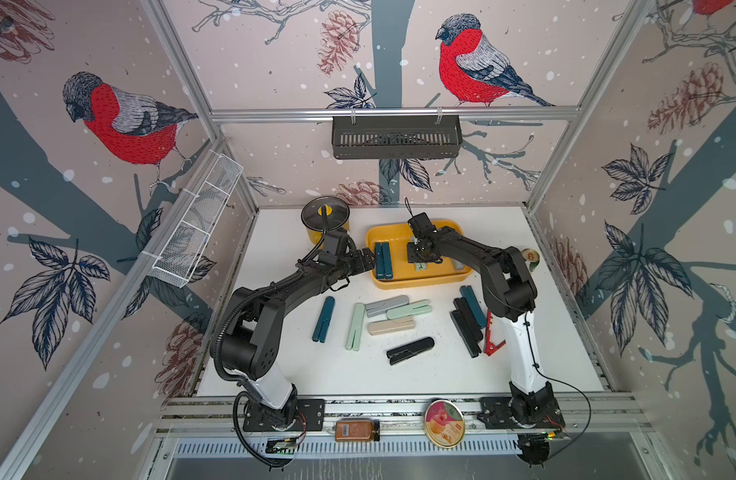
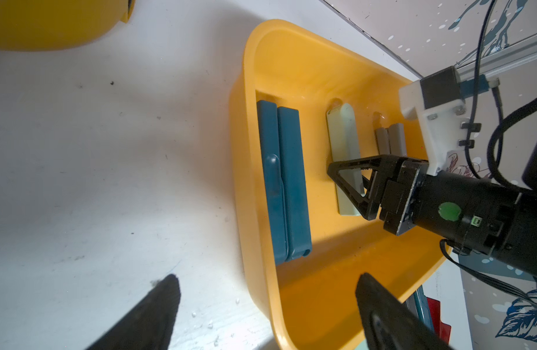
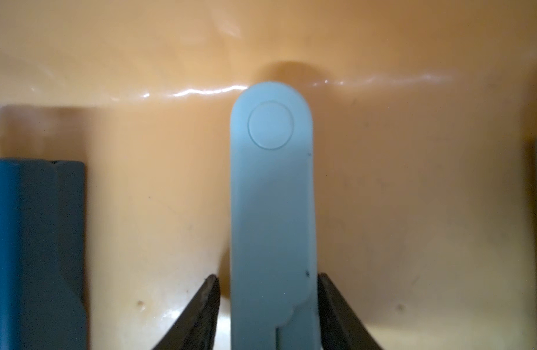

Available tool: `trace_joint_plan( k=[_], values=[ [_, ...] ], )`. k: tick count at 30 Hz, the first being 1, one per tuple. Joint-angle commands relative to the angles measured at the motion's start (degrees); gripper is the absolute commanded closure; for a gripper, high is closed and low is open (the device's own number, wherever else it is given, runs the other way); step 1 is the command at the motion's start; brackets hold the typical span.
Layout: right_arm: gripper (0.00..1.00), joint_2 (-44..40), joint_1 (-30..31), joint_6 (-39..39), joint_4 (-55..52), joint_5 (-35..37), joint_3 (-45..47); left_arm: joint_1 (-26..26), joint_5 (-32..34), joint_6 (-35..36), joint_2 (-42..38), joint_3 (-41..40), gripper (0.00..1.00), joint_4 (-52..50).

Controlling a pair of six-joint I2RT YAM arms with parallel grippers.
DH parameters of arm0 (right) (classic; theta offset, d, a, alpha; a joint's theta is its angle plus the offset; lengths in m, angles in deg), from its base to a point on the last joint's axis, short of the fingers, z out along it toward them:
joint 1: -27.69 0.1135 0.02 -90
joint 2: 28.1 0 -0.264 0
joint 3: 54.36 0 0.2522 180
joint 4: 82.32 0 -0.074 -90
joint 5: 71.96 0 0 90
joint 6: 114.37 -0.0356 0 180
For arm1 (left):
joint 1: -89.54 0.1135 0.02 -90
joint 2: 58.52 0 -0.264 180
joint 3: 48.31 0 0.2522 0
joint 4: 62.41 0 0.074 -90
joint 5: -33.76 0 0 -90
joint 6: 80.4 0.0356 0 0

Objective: Put the pruning pliers into the storage box
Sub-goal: Adjust the pruning pliers in the storage box.

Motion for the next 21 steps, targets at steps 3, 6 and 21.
trace_joint_plan(
  k=[3, 6, 21],
  values=[
    [0.38, -2.13, -0.04, -1.04, 1.33, -3.28, 1.68, 0.1, 0.02, -0.27, -0.21, 0.12, 0.09, 1.79],
    [0.35, -1.96, -0.12, -1.16, 2.43, -6.57, 1.59, 0.1, -0.02, -0.27, -0.24, 0.21, 0.09, 1.8],
    [0.21, -0.73, -1.27, -1.52, 6.28, -8.99, 1.62, 0.1, -0.2, 0.14, -0.83, 0.38, 0.09, 1.26]
  ],
)
